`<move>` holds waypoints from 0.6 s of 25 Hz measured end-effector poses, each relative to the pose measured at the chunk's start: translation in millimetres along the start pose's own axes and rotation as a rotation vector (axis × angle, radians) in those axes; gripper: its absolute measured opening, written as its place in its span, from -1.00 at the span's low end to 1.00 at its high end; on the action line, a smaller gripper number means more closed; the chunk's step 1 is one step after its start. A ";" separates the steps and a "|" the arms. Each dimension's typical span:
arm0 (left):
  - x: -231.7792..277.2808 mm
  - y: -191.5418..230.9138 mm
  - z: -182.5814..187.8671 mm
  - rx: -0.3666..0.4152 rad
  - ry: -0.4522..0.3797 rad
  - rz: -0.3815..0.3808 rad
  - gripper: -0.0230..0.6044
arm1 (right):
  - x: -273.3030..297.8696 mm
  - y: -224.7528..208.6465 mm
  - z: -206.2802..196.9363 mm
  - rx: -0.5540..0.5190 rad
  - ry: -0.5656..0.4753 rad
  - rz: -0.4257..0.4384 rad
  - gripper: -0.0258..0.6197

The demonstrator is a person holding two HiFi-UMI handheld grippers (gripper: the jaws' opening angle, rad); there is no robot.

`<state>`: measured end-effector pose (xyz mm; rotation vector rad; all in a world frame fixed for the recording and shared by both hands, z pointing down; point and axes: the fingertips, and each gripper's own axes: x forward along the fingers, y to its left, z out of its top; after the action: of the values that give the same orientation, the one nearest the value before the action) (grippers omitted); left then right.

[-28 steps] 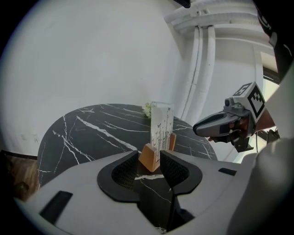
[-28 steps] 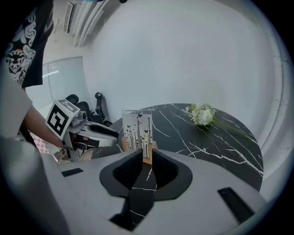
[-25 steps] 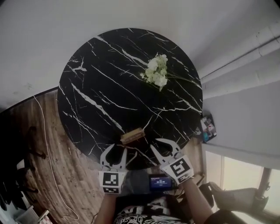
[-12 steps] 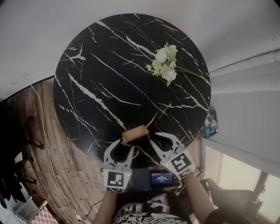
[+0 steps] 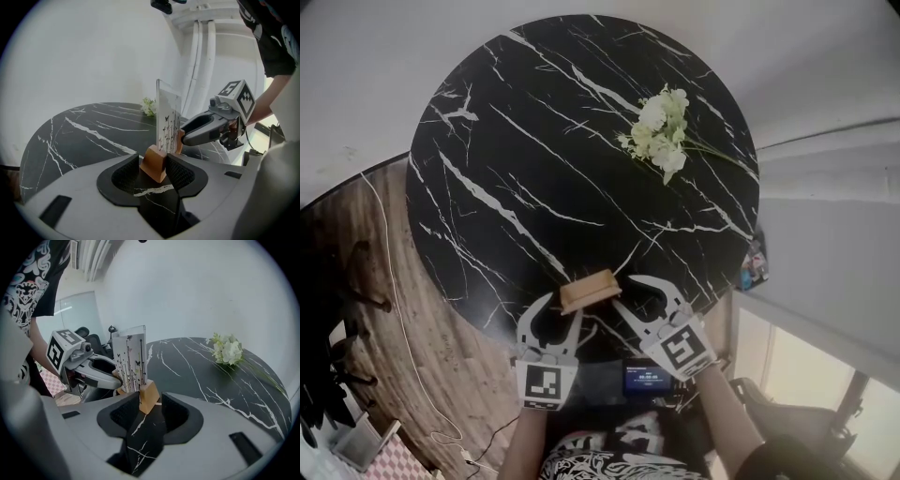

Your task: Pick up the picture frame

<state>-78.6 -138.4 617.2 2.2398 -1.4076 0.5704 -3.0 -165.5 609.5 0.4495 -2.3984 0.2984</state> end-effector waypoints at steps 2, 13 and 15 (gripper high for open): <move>0.4 -0.9 0.0 0.022 0.010 -0.004 -0.39 | 1.8 -0.2 -0.3 -0.031 0.012 0.005 -0.59; 4.3 15.9 10.0 0.070 -0.010 0.030 -0.37 | 18.7 4.5 2.1 -0.185 0.035 0.015 -0.42; 6.3 16.5 10.7 0.076 -0.008 0.025 -0.37 | 23.8 3.2 6.5 -0.193 0.018 0.025 -0.40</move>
<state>-89.9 -155.4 614.3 2.2886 -1.4430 0.6338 -25.0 -170.4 619.9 0.3275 -2.3884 0.0802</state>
